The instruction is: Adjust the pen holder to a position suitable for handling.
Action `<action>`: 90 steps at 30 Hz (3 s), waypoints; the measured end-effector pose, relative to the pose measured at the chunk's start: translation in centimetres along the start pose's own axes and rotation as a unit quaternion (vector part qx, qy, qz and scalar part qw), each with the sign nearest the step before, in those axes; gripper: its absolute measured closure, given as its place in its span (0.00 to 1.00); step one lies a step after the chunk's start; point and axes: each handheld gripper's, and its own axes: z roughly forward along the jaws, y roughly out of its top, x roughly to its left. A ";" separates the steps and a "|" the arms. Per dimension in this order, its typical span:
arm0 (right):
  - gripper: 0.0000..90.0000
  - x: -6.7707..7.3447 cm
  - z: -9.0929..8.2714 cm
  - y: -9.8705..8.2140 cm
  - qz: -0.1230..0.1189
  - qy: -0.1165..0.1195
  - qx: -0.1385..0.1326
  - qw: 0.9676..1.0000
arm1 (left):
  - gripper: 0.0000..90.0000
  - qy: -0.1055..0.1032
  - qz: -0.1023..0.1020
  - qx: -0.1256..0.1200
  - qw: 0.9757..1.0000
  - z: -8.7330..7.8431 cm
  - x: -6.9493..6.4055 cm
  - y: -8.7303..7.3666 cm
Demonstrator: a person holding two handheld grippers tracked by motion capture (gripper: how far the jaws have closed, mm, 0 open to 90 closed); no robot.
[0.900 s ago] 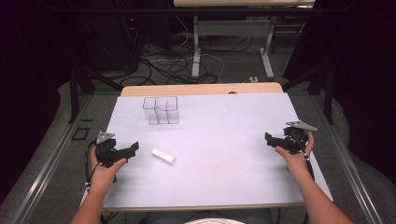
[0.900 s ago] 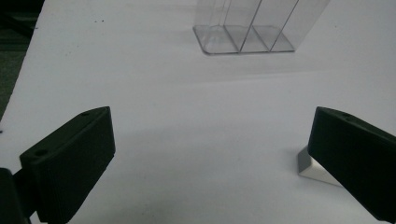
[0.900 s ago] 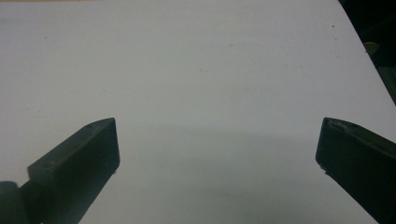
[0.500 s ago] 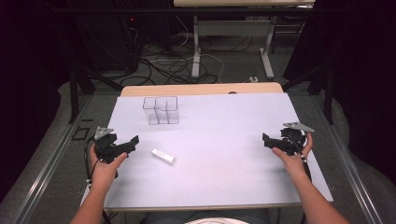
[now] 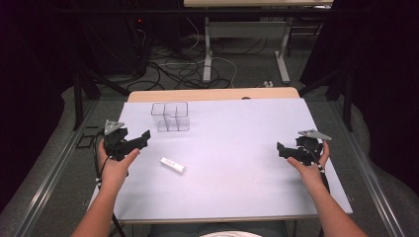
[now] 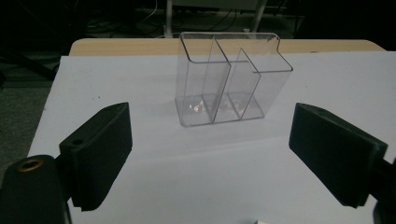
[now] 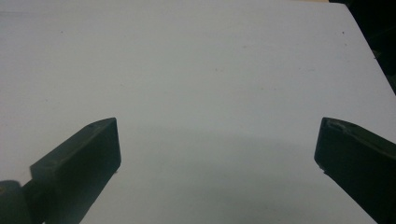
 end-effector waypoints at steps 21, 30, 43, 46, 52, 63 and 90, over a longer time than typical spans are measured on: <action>0.01 -0.3 -0.3 -0.3 0.013 0.000 0.005 1.000 | 0.26 0.015 -0.002 0.004 1.000 2.5 -0.8 6.0; 0.01 -0.1 -0.3 -0.3 0.012 0.001 0.004 1.000 | 0.32 0.026 0.003 0.016 1.000 3.8 -0.7 7.9; 0.01 -0.5 -0.4 -0.2 0.020 0.000 0.004 1.000 | 0.36 0.053 0.017 0.040 0.998 5.5 -1.1 10.7; 0.02 -0.6 -0.6 -0.2 0.026 0.000 0.002 1.000 | 0.38 0.052 0.019 0.049 0.997 5.7 -1.2 11.0; 0.02 -0.7 -0.5 -0.2 0.024 0.001 0.004 1.000 | 0.47 0.068 0.035 0.065 0.995 6.8 -1.5 11.1; 0.03 -0.7 -0.5 -0.3 0.021 0.006 0.006 1.000 | 0.60 0.057 0.015 0.108 0.992 9.3 -1.1 10.4; 0.03 -0.1 -0.2 -0.5 0.018 0.016 0.016 1.000 | 0.82 0.050 -0.027 0.176 0.983 12.1 0.4 9.3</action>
